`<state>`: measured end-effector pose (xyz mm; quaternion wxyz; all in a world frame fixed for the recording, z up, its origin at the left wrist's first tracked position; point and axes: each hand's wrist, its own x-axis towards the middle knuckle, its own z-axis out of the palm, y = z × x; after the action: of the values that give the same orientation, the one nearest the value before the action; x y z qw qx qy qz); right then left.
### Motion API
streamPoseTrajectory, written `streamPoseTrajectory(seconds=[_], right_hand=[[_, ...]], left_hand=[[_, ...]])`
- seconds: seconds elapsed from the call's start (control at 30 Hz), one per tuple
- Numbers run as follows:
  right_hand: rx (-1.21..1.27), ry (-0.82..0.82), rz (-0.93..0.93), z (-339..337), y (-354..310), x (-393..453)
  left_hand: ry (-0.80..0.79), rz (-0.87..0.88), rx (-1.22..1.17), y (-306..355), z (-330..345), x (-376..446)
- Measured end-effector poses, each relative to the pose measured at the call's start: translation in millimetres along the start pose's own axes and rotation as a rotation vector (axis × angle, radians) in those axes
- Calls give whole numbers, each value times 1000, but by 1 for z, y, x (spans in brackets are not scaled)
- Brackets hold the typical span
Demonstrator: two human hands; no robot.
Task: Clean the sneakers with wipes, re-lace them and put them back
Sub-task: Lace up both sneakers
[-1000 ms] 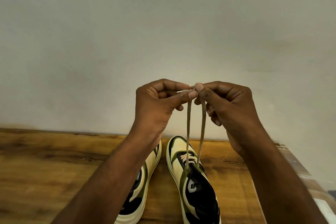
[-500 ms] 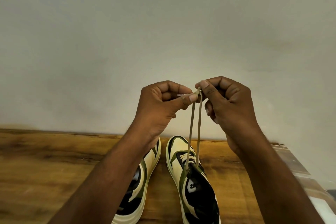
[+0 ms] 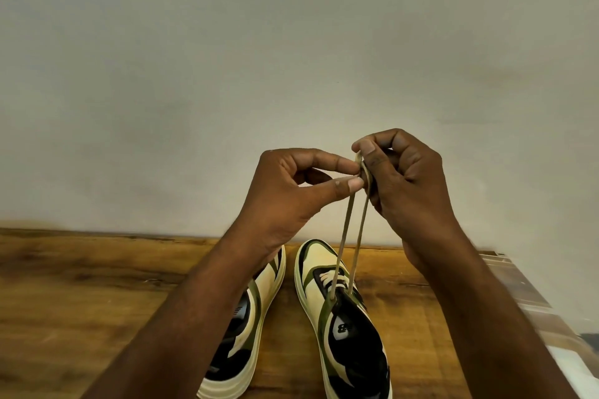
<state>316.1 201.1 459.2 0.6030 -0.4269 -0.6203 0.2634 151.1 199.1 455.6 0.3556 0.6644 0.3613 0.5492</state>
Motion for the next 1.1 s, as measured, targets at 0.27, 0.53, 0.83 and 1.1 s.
streamPoseTrajectory(seconds=[0.27, 0.53, 0.83, 1.1], right_hand=[[67, -80, 45, -5, -4, -1], [96, -109, 72, -5, -4, -1], [14, -151, -7, -7, -4, -1], [-4, -172, -14, -3, -1, -2]], left_hand=[[-7, 3, -82, -5, -1, 1], [28, -103, -117, -7, 0, 2], [3, -2, 138, -6, 2, 3], [-40, -88, 172, -10, -1, 3]])
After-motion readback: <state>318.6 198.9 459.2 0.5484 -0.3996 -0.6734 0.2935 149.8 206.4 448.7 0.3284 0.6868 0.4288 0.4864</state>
